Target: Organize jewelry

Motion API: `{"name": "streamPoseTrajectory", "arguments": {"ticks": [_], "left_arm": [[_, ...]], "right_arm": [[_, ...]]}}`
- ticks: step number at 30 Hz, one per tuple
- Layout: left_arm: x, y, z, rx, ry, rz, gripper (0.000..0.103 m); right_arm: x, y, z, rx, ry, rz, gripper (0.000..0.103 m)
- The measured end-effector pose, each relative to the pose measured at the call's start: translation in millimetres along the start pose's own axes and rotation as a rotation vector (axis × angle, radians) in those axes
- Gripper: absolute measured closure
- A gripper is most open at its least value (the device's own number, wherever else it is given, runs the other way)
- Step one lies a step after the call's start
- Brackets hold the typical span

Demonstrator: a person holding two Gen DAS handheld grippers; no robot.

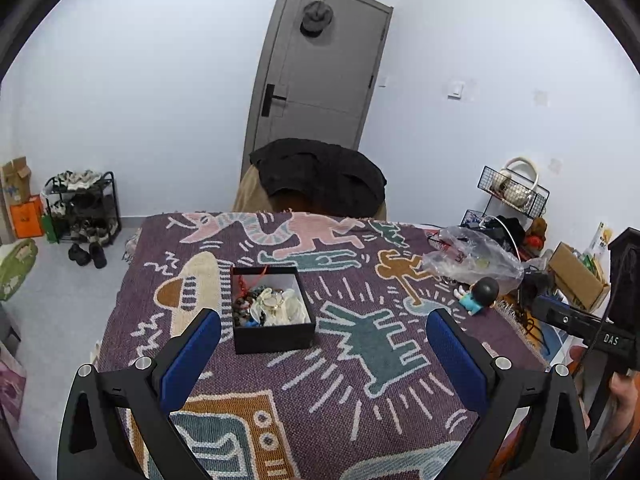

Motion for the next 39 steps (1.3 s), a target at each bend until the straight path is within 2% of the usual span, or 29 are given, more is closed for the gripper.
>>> {"name": "streamPoseTrajectory", "arguments": {"ticks": [13, 32, 39], "left_arm": [[-2.5, 12.0, -8.1, -0.019, -0.038, 0.035, 0.000], [-3.4, 10.2, -11.7, -0.013, -0.060, 0.055, 0.000], [-2.8, 13.4, -11.8, -0.020, -0.049, 0.028, 0.000]], "right_arm": [[7.0, -2.0, -7.2, 0.000, 0.006, 0.012, 0.005], [5.6, -14.7, -16.3, 0.034, -0.015, 0.005, 0.005], [4.2, -14.5, -16.0, 0.027, -0.032, 0.013, 0.005]]}}
Point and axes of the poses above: each gripper's, at about its wrist camera, not at the fingertips, and y roughly against the way its jaws point, x to its left, z to its top, the point moved 4 cm from there along -y, roughly the way its jaws point, and after that the axes turned 10 degrees about -x, right-handed, at the moved point
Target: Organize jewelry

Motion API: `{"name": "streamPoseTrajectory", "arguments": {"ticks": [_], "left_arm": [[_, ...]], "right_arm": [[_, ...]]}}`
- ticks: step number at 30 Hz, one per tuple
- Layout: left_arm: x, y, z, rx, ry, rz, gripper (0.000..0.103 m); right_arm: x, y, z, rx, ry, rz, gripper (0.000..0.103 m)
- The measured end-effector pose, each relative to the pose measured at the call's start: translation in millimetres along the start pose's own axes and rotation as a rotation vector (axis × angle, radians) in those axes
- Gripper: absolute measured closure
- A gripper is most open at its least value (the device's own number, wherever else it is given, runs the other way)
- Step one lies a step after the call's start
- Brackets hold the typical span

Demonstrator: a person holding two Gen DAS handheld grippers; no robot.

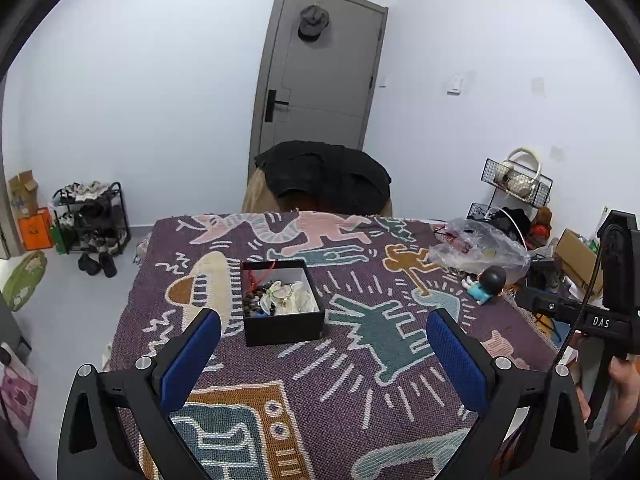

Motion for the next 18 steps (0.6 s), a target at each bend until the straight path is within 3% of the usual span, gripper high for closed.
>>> {"name": "streamPoseTrajectory", "arguments": {"ticks": [18], "left_arm": [[5.4, 13.2, 9.3, -0.073, 0.011, 0.032, 0.000]], "right_arm": [[3.8, -1.8, -1.3, 0.004, -0.001, 0.008, 0.005]]}}
Point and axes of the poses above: each gripper's, at about its wrist camera, not at the fingertips, and y roughly against the way its jaws point, x to its left, z to its top, the point moved 4 cm from there along -y, roughly the way its jaws point, and after that the axes turned 10 degrees about -x, right-handed, at the moved point
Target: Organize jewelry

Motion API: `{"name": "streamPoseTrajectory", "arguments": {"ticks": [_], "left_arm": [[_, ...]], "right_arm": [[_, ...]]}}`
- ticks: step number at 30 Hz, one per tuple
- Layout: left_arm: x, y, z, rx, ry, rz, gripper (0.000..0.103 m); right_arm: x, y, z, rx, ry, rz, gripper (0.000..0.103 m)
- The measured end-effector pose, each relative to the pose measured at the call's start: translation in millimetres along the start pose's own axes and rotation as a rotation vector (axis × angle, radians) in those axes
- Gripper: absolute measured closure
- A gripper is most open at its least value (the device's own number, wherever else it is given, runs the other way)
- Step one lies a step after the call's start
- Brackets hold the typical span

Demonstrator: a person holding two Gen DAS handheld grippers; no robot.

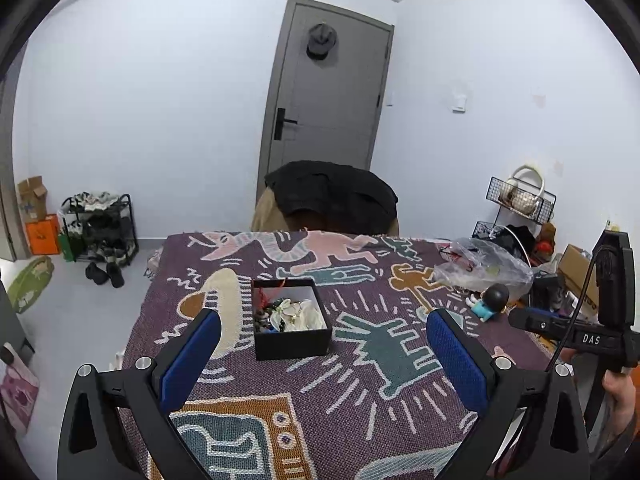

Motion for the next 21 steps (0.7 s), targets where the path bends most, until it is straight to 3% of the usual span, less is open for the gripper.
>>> {"name": "streamPoseTrajectory", "arguments": {"ticks": [21], "left_arm": [[4.6, 0.1, -5.4, -0.014, -0.035, 0.035, 0.000]], "right_arm": [[-2.5, -9.4, -4.7, 0.022, -0.018, -0.010, 0.005]]}}
Point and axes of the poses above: each gripper's, at about its wrist camera, not at the fingertips, and y roughly against the way its jaws point, x to its left, z to its top, the point moved 4 cm from there along -y, roughly the way its jaws point, and after that the axes turned 10 degrees about -x, right-handed, at the moved point
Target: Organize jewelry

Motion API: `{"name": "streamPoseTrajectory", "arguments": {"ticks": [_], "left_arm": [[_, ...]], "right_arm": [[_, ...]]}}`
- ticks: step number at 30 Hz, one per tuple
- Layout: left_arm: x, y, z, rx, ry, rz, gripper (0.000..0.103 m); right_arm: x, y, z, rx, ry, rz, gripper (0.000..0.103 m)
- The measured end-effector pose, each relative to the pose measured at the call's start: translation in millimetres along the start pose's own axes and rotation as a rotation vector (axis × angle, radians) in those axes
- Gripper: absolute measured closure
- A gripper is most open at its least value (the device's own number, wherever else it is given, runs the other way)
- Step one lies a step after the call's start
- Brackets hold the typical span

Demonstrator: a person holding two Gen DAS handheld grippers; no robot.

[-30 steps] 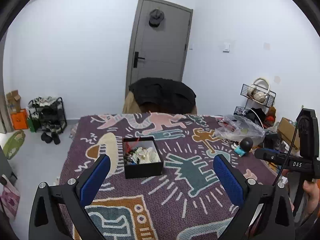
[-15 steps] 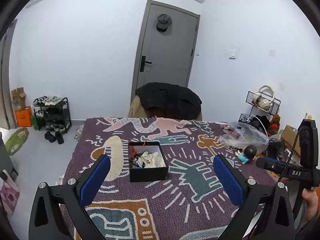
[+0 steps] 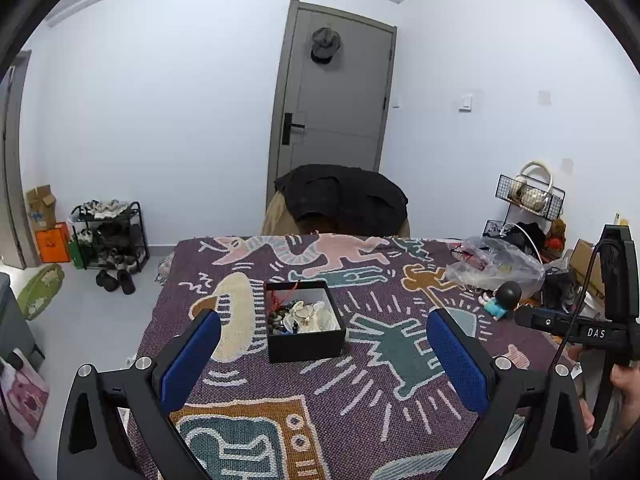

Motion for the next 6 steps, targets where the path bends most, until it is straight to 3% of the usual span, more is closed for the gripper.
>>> {"name": "streamPoseTrajectory", "arguments": {"ticks": [6], "left_arm": [[6.9, -6.9, -4.7, 0.011, 0.010, 0.008, 0.000]], "right_arm": [[-3.1, -9.6, -5.8, 0.017, -0.006, -0.011, 0.005]]}}
Point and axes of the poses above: each gripper's, at about its wrist camera, not at the fingertips, and y roughly against the way its jaws point, x to its left, z to its top, the point moved 4 cm from there along -y, roughly the way its jaws point, and after that the axes turned 10 degrees about -x, right-handed, at the moved point
